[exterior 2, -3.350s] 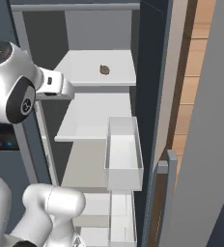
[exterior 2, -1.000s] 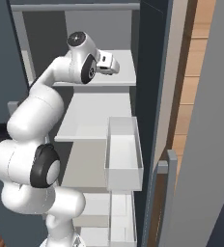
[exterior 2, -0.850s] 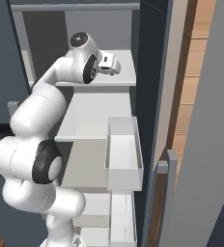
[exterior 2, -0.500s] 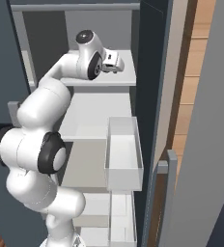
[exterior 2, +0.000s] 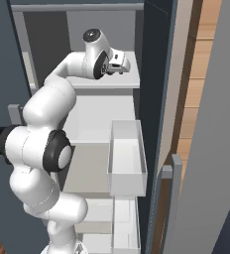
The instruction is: Grab the garlic and onion from the fridge, place them in the blender, close the lid, and turn on the blender to create a marinade.
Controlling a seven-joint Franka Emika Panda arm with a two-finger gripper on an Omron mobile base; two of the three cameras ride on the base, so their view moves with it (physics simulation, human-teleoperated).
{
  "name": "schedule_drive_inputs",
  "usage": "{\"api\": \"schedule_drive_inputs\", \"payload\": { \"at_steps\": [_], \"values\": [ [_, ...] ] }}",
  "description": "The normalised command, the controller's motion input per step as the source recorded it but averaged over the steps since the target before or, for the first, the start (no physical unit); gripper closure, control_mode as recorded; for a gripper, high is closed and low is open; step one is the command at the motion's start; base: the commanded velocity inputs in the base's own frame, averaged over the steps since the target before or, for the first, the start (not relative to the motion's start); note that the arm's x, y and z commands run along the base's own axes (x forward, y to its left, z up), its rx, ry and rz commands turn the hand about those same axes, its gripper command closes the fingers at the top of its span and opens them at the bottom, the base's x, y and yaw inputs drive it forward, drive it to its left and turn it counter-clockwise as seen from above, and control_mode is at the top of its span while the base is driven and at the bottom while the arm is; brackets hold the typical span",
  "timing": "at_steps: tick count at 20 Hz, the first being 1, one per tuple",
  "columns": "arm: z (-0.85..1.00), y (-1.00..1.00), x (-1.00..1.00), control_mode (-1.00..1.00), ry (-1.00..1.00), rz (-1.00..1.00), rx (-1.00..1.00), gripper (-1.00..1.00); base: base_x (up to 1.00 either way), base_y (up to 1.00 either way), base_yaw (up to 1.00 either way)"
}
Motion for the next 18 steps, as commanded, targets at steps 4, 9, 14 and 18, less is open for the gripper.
{"api": "schedule_drive_inputs", "payload": {
  "at_steps": [4,9,14,18],
  "values": [
    [-0.27,0.0,0.07,-1.0,0.02,0.0,0.0,-1.0,0.0,0.0,0.0],
    [-0.29,0.0,0.09,-1.0,0.01,0.0,0.0,-1.0,0.0,0.0,0.0],
    [-0.34,0.0,0.03,-1.0,0.0,0.0,0.0,1.0,0.0,0.0,0.0],
    [-0.28,0.0,0.04,-1.0,0.0,0.0,0.0,1.0,0.0,0.0,0.0]
  ]
}}
